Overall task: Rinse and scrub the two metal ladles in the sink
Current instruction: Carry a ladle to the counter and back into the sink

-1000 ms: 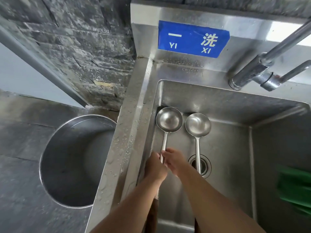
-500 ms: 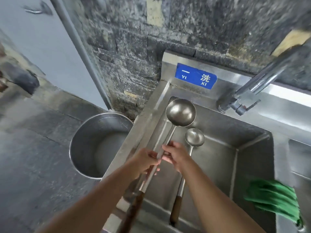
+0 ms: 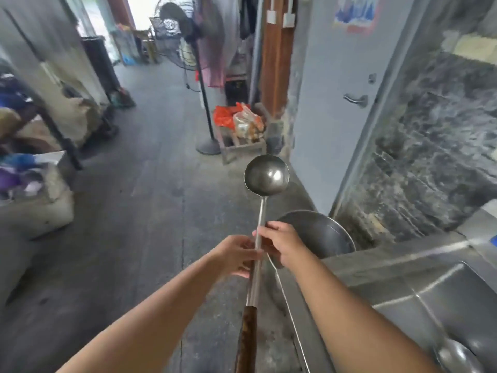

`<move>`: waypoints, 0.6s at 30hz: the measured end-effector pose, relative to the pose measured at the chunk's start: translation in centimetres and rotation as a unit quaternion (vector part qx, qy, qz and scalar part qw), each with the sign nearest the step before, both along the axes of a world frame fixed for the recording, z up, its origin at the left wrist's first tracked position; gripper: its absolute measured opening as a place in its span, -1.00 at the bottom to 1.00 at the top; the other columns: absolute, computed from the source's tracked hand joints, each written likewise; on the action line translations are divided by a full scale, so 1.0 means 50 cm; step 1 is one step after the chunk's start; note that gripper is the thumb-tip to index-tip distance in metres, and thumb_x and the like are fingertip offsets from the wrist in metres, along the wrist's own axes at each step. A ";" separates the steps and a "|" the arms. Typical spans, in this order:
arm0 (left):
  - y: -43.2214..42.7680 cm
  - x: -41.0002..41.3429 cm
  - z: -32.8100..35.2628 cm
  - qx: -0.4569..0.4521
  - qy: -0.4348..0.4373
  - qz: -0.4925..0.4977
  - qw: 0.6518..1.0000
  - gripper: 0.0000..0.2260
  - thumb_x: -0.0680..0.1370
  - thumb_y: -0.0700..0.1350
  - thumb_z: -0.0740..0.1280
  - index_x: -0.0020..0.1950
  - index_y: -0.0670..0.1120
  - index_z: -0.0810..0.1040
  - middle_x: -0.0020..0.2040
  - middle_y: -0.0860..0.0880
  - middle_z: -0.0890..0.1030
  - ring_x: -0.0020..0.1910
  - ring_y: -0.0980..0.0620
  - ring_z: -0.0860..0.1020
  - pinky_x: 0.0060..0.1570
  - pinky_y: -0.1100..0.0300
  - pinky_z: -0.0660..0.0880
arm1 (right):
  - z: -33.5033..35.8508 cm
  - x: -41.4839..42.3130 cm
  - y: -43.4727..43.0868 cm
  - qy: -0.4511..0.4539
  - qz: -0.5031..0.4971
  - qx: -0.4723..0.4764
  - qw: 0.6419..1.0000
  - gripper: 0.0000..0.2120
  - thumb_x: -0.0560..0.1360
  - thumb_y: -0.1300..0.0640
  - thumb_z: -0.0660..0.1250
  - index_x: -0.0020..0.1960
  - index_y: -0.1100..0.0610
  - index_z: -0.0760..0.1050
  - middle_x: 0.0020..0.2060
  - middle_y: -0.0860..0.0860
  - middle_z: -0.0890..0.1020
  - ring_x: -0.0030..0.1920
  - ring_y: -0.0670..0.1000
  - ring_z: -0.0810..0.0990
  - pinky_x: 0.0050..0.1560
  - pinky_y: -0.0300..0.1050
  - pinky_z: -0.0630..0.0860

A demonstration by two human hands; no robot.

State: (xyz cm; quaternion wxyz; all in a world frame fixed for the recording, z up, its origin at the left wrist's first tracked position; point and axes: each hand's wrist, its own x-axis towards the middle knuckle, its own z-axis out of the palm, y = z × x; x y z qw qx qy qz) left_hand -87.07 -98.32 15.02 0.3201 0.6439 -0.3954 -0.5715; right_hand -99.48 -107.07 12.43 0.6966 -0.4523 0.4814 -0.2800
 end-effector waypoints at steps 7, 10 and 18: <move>0.302 0.304 0.050 -0.059 0.008 0.229 0.972 -0.94 0.56 -0.22 0.40 0.01 -0.13 0.57 -0.22 -0.06 0.57 -0.33 0.04 0.59 -0.28 0.15 0.57 | 0.071 0.416 0.205 0.007 0.236 -0.065 0.970 -0.84 0.52 0.33 0.35 -0.22 0.20 0.59 -0.22 0.18 0.66 -0.31 0.07 0.58 -0.36 -0.20 0.56; 0.476 0.434 0.062 -0.075 0.011 0.320 0.944 -0.93 0.55 -0.24 0.40 0.01 -0.16 0.55 -0.24 -0.08 0.59 -0.34 0.02 0.61 -0.29 0.11 0.59 | 0.085 0.600 0.353 -0.005 0.320 -0.081 0.944 -0.91 0.51 0.33 0.37 -0.16 0.25 0.61 -0.17 0.20 0.68 -0.27 0.11 0.61 -0.27 -0.09 0.58; 0.938 0.713 0.096 -0.092 0.009 0.499 0.862 -0.91 0.57 -0.24 0.39 0.04 -0.18 0.51 -0.24 -0.07 0.61 -0.32 0.01 0.63 -0.27 0.10 0.62 | 0.098 1.007 0.800 -0.036 0.499 -0.035 0.865 -0.93 0.55 0.27 0.35 0.00 0.24 0.60 -0.14 0.15 0.71 -0.20 0.08 0.68 -0.18 -0.06 0.61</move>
